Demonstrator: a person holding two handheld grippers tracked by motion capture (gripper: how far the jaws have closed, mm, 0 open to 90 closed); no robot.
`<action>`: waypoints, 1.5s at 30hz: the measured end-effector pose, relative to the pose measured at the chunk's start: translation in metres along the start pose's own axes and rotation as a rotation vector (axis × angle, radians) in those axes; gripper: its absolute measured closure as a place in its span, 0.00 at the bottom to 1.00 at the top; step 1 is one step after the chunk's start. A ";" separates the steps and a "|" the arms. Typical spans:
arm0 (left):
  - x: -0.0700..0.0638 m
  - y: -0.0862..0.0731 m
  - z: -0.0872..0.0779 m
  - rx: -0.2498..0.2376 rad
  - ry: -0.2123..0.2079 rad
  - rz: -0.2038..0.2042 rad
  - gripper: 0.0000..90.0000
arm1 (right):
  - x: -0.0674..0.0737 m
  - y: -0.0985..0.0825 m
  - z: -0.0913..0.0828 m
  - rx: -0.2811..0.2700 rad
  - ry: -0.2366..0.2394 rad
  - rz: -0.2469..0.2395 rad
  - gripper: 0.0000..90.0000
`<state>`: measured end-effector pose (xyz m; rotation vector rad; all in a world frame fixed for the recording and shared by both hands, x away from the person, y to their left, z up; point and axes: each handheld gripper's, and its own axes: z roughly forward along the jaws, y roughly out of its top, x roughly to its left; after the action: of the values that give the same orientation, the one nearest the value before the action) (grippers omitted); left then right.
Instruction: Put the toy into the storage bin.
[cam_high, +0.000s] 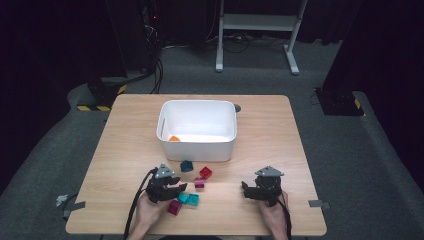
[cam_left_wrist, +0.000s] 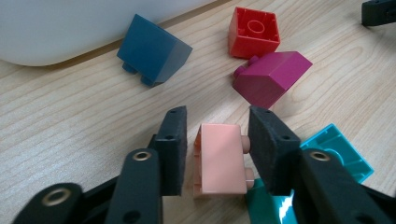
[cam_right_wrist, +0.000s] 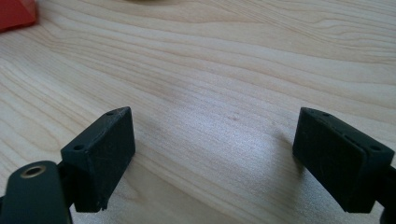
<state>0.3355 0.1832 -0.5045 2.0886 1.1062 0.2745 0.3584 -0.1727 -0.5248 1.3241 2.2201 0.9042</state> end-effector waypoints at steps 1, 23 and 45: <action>0.000 0.000 0.000 -0.002 -0.007 0.000 0.69 | 0.000 0.000 0.000 0.001 0.000 0.000 0.14; 0.004 0.016 -0.020 -0.060 -0.059 -0.009 0.73 | 0.000 0.000 0.000 0.000 0.001 0.000 0.14; 0.010 0.063 -0.052 -0.092 -0.077 0.013 0.73 | 0.000 0.000 0.000 0.001 0.001 0.000 0.14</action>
<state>0.3544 0.1958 -0.4255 2.0085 1.0161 0.2443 0.3583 -0.1727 -0.5248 1.3240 2.2212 0.9044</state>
